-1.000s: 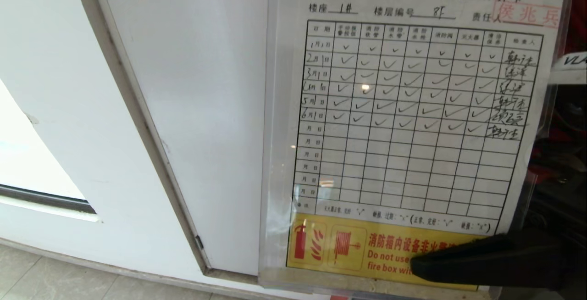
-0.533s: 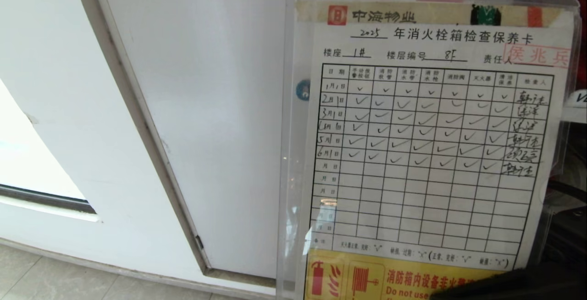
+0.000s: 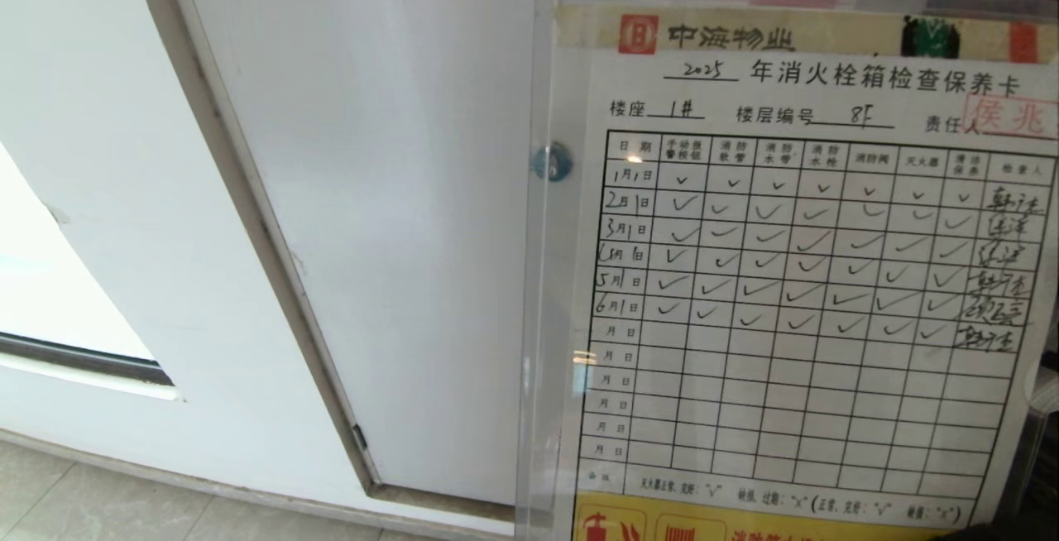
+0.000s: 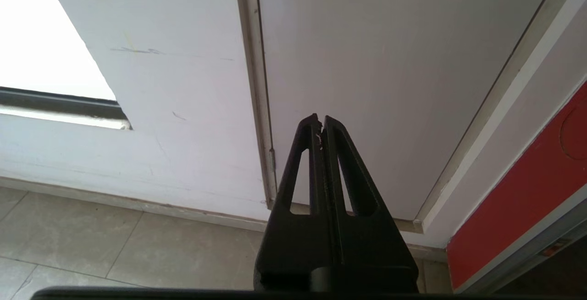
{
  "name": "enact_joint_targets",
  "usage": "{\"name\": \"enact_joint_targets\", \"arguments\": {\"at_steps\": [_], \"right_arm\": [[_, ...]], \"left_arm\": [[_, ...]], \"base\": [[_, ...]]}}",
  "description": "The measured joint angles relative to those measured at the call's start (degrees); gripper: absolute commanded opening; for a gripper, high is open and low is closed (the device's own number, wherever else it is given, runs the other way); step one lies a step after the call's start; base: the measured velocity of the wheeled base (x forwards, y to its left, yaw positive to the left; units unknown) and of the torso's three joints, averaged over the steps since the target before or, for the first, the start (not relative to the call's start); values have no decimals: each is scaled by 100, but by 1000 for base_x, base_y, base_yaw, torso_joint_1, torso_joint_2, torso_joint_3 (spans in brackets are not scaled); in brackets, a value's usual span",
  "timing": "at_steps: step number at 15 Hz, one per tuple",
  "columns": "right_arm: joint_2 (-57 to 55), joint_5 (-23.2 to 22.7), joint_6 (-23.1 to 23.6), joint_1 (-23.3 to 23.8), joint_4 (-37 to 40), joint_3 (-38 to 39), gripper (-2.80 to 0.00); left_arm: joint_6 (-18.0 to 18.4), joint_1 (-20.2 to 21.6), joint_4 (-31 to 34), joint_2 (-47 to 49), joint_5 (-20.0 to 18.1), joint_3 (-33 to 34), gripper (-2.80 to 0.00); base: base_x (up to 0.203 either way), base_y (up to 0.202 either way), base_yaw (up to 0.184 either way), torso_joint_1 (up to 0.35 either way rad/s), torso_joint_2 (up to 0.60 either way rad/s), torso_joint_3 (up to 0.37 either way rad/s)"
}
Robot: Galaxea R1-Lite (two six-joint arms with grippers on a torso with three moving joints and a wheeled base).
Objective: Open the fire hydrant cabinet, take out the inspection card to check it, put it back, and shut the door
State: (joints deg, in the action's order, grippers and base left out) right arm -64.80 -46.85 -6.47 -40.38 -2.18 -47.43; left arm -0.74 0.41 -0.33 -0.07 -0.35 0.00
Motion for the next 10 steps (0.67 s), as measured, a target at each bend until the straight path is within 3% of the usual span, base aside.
{"name": "enact_joint_targets", "arguments": {"at_steps": [5,10], "right_arm": [[191,75,-2,2,248,-4,-280],[557,1183,77,5,639,37,-280]], "left_arm": [[-2,0,2,0,2,0,-280],[0,0,0,0,2,0,-280]], "base": [[0,0,0,0,0,0],[0,0,0,0,0,0]]}}
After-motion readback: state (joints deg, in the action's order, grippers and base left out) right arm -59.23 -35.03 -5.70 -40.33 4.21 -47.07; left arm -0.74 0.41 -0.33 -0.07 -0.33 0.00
